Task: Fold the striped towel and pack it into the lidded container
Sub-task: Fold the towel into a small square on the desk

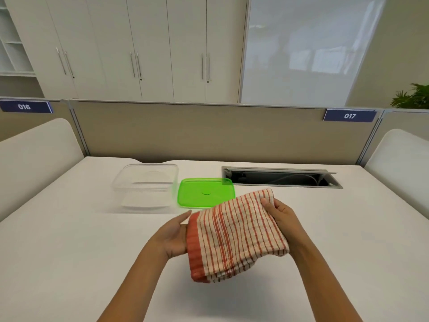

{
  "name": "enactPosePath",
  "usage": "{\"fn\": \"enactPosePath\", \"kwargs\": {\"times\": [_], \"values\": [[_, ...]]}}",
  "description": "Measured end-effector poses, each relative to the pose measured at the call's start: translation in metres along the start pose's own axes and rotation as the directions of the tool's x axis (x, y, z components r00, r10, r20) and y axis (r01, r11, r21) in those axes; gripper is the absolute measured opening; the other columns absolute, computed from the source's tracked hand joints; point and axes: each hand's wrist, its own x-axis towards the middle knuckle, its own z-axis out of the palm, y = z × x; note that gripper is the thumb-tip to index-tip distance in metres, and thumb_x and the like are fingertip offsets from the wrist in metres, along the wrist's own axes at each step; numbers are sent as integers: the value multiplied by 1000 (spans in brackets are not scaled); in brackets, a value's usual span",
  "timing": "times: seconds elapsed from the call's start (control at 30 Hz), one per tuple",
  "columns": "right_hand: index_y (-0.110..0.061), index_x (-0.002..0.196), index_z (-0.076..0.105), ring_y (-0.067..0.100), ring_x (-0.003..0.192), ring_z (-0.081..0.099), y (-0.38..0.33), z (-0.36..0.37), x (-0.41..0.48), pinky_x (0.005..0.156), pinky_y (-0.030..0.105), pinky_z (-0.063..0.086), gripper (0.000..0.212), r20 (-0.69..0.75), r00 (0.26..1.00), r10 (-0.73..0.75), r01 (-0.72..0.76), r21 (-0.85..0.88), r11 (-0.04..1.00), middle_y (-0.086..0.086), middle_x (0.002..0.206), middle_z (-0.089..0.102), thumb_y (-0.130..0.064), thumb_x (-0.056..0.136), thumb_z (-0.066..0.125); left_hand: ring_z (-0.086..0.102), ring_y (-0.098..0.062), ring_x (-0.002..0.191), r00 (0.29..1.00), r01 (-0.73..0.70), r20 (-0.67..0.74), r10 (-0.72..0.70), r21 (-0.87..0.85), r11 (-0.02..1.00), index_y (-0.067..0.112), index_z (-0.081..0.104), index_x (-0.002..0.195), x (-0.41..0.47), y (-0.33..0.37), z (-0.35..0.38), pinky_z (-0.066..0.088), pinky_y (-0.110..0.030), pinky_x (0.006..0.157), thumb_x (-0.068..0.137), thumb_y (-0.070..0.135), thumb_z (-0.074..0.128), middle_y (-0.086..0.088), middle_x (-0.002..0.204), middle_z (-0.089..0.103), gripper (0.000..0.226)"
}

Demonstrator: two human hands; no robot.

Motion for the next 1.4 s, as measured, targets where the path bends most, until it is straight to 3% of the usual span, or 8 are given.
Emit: {"fn": "enactPosePath", "kwargs": {"times": [0.23, 0.37, 0.57, 0.73, 0.97, 1.13, 1.27, 1.4], "values": [[-18, 102, 66, 20, 80, 69, 6, -17, 5, 61, 27, 50, 18, -13, 986, 164, -164, -163, 973, -3, 82, 75, -27, 90, 58, 74, -24, 73, 994, -103, 7, 105, 260, 960, -4, 61, 110, -7, 2, -9, 61, -34, 61, 80, -5, 56, -18, 87, 76, 31], [-22, 109, 62, 21, 92, 67, -4, -23, 2, 68, 30, 52, 24, 27, 995, 96, -90, -173, 981, 0, 99, 72, -12, 87, 62, 71, -25, 94, 949, -308, 72, 307, 419, 854, 19, 59, 118, -16, 16, -5, 60, -35, 70, 79, -11, 58, -12, 110, 72, 49], [-27, 70, 75, 15, 84, 71, -27, -30, -11, 64, 23, 60, 30, 23, 991, -128, 128, 14, 992, -8, 84, 76, -9, 85, 56, 72, -13, 88, 774, -633, 213, 597, 290, 717, 16, 75, 76, -30, 35, 5, 59, -24, 68, 74, -4, 58, 0, 98, 77, 26], [-16, 69, 68, 21, 84, 64, -7, -28, -1, 68, 28, 51, 31, -61, 998, -32, 30, -36, 999, 1, 93, 70, -4, 92, 50, 52, 1, 39, 856, -487, 66, 513, 438, 756, 14, 62, 96, -11, 22, -1, 38, -10, 36, 86, -15, 41, 7, 63, 72, 37], [-7, 103, 61, 19, 73, 63, 55, -33, 18, 60, 26, 51, 16, -244, 931, 271, -299, -86, 950, 12, 91, 68, -3, 90, 54, 60, -14, 67, 914, -118, -241, 326, 611, 783, 10, 62, 105, 21, -15, -25, 52, -22, 55, 89, 4, 45, -6, 80, 69, 24], [-8, 101, 60, 23, 76, 61, 83, -22, 20, 78, 39, 56, 19, -459, 861, 222, -401, -342, 850, 11, 94, 66, -15, 84, 65, 66, -34, 82, 747, 6, -494, 445, 675, 738, 2, 57, 107, 40, -34, -28, 54, -37, 68, 85, 16, 62, -22, 91, 67, 26], [-9, 106, 62, 19, 72, 62, 82, -17, 17, 61, 25, 51, 22, -438, 880, 185, -400, -470, 787, 11, 101, 68, -24, 91, 54, 60, -35, 99, 634, 57, -423, 648, 861, 506, 11, 55, 89, 34, -34, -25, 44, -32, 78, 81, 22, 68, -21, 109, 62, 19], [-7, 113, 61, 27, 104, 60, 84, -15, 15, 86, 34, 47, 38, -395, 906, 155, -370, -558, 742, 13, 113, 65, -33, 98, 38, 60, -31, 100, 716, 111, -370, 592, 898, 427, 9, 63, 84, 30, -35, -22, 45, -32, 84, 92, 21, 48, -15, 100, 68, 21]]}}
